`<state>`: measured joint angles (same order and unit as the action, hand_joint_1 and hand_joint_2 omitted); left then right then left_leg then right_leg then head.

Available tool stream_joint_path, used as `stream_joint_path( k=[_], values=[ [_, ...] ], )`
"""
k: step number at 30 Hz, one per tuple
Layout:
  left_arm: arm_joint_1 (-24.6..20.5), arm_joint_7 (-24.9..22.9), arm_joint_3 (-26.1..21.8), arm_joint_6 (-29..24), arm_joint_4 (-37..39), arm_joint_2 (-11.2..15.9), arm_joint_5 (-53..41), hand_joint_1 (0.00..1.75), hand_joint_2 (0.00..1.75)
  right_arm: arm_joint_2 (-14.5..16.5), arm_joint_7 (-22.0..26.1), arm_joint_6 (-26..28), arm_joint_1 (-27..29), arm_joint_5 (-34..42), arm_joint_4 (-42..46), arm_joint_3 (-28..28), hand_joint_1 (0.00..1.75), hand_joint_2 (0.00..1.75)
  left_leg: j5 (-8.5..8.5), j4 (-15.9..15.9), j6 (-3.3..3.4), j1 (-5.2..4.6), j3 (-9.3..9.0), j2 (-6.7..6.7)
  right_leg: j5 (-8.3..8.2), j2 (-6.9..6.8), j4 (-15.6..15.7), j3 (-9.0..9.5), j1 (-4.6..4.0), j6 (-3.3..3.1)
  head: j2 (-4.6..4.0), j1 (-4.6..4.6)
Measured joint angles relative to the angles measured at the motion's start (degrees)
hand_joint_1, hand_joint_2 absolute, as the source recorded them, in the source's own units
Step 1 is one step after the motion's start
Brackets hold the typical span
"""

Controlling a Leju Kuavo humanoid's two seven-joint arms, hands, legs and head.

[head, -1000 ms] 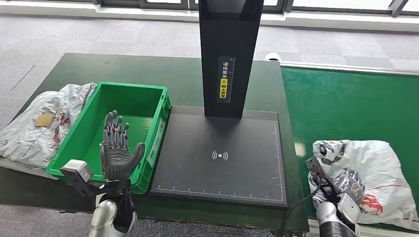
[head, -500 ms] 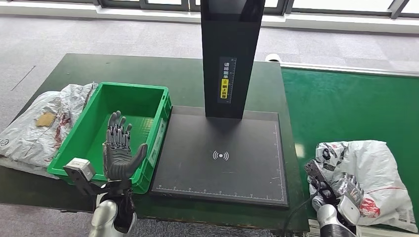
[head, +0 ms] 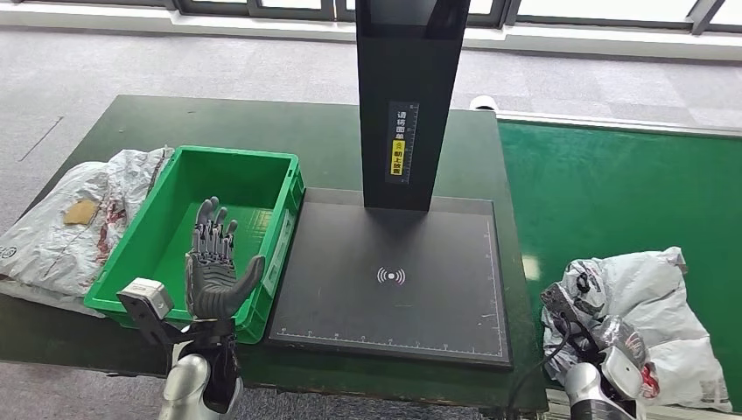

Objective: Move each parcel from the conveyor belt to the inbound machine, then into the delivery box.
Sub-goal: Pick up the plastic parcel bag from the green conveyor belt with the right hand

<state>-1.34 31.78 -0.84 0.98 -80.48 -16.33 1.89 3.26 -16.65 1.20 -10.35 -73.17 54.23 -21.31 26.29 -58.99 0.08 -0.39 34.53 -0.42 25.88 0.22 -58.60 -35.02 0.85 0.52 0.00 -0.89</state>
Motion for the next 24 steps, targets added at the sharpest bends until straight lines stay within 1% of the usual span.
stream_joint_path(
  k=[12,16,18,20,22,24],
  values=[
    [0.00,-0.13,0.01,0.00,0.00,0.02,0.01,0.00,1.75,0.00,0.08,-0.32,0.93,0.09,1.58,-0.35,1.75,1.75,0.04,0.00,0.04,0.00,0.00,-0.02,0.06,-0.01,0.00,0.02,0.00,0.07,0.00,0.01],
    [0.01,-0.25,0.01,-0.01,-0.02,0.02,0.14,0.00,1.75,0.01,1.37,0.14,1.48,0.41,2.43,-0.34,1.75,1.75,0.05,0.00,0.07,0.00,0.01,-0.05,0.07,-0.02,0.00,0.06,0.01,0.09,0.00,0.02],
    [0.04,-0.41,0.01,-0.06,-0.15,0.02,0.36,0.00,1.75,0.11,3.83,1.42,1.77,1.64,3.30,-0.31,1.75,1.75,0.05,0.00,0.07,-0.01,0.04,-0.05,0.07,-0.03,0.00,0.06,0.02,0.10,0.00,0.02],
    [0.23,-0.49,-0.02,-0.25,-0.56,0.02,0.66,0.00,1.75,0.57,8.14,3.55,2.42,4.33,5.08,-0.16,1.75,1.75,0.05,0.01,0.07,-0.02,0.09,-0.05,0.07,-0.03,-0.01,0.04,0.03,0.10,0.00,0.02],
    [0.62,-0.50,-0.04,-0.41,-1.20,0.02,0.80,0.00,1.75,1.62,14.22,6.23,3.22,8.82,8.18,0.52,1.75,1.75,0.07,0.01,0.05,-0.02,0.14,-0.01,0.06,0.01,-0.02,-0.02,0.03,0.10,0.00,0.02],
    [0.90,-0.29,-0.05,-0.45,-1.60,0.02,0.82,0.00,1.75,2.94,21.23,9.25,3.64,15.39,12.07,2.06,1.75,1.75,0.08,0.02,0.02,-0.01,0.16,0.06,0.05,0.08,-0.02,-0.11,0.02,0.09,0.00,0.01]
  ],
)
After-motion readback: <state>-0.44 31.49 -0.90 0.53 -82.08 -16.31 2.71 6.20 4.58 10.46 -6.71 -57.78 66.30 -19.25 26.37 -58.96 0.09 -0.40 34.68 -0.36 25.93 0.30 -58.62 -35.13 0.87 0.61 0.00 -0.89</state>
